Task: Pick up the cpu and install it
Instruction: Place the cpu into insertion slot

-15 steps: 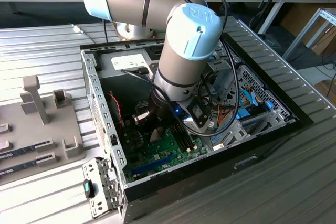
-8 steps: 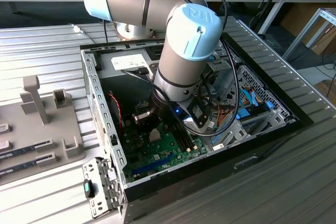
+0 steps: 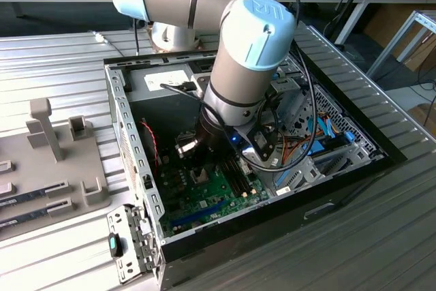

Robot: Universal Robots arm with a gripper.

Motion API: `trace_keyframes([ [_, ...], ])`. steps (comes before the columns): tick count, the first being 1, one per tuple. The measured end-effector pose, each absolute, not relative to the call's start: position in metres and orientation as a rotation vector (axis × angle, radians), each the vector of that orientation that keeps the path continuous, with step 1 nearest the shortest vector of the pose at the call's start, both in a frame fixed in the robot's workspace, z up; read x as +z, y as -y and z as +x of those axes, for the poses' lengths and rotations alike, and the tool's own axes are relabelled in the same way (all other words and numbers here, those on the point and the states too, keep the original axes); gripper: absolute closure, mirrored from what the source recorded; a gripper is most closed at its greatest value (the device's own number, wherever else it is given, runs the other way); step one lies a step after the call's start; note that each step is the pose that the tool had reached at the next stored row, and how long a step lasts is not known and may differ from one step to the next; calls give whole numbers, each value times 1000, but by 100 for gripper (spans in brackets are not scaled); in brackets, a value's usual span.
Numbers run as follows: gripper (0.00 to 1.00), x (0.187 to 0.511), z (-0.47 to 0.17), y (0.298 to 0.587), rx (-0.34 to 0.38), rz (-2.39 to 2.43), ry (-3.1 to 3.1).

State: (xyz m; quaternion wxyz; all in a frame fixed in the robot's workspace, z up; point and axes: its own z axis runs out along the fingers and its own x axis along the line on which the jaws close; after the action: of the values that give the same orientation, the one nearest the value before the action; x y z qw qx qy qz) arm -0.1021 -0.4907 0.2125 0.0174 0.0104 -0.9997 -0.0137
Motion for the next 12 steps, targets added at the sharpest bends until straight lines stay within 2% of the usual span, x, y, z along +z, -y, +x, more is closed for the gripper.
trace_keyframes([
  [4,89,217,-95,490,-44,32,3105],
  [12,89,224,-77,489,-94,33,3096],
])
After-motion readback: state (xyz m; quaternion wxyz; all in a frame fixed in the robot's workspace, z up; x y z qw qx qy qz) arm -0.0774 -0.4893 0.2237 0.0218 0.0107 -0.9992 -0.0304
